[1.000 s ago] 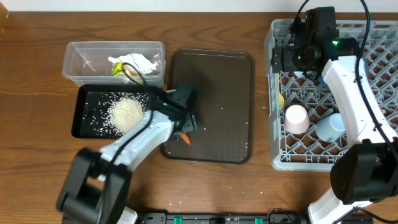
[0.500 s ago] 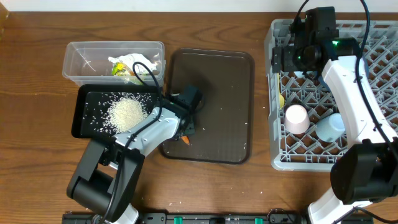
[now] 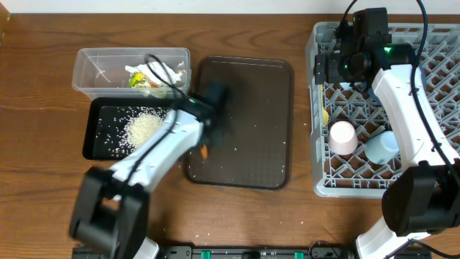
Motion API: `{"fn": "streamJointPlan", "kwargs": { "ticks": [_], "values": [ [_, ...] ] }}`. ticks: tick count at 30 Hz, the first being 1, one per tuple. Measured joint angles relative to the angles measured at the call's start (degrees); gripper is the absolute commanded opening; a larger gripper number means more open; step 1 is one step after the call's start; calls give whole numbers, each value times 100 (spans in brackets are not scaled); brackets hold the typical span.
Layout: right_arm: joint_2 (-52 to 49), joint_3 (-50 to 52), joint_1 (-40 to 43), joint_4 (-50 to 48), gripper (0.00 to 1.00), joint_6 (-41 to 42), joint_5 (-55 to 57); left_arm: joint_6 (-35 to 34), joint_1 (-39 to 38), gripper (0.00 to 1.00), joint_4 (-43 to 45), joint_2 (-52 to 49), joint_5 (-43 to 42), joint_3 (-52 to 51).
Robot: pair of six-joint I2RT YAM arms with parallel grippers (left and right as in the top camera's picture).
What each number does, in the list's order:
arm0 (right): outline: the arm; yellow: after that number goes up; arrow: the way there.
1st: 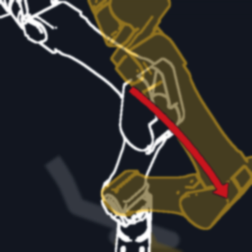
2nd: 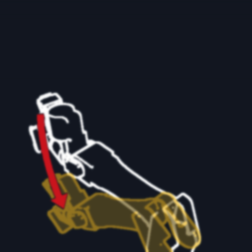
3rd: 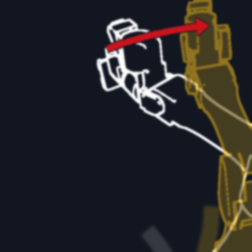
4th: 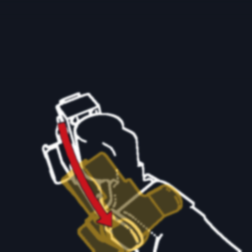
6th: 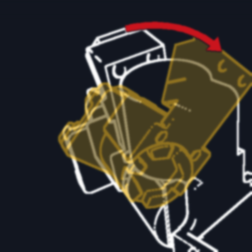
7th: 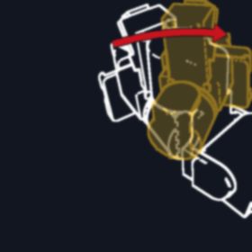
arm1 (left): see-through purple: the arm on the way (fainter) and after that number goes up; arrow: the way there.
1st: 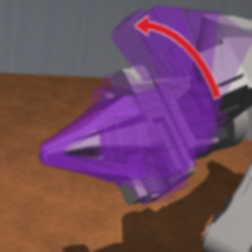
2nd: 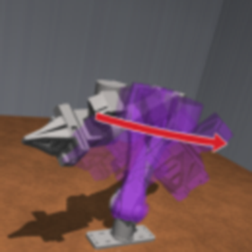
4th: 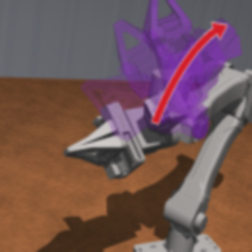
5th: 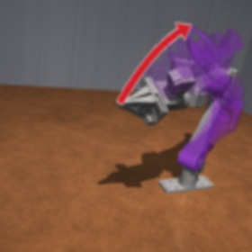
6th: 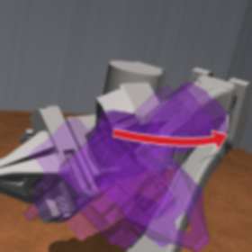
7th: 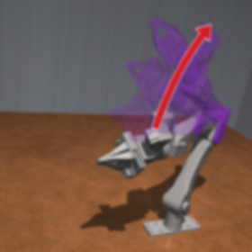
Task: Sort waste into correct bins and load items into the dishwasher rack
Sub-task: 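Carry the carrot left and lower it onto the black rice tray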
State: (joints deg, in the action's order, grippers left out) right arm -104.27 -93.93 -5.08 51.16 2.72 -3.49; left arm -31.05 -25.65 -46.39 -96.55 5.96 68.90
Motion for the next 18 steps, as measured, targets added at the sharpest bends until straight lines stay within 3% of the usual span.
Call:
{"fn": "streamJointPlan", "kwargs": {
  "ticks": [5, 10, 18],
  "values": [
    [0, 0, 0, 11, 99, 0, 0, -103, 831, 6, -269, 680, 4, 267],
    [0, 0, 0, 26, 99, 0, 0, -472, 1827, 6, -229, 702, 7, 179],
    [0, 0, 0, 26, 99, 0, 0, -1950, 2712, 14, 673, 304, 39, -686]
  ]
}}
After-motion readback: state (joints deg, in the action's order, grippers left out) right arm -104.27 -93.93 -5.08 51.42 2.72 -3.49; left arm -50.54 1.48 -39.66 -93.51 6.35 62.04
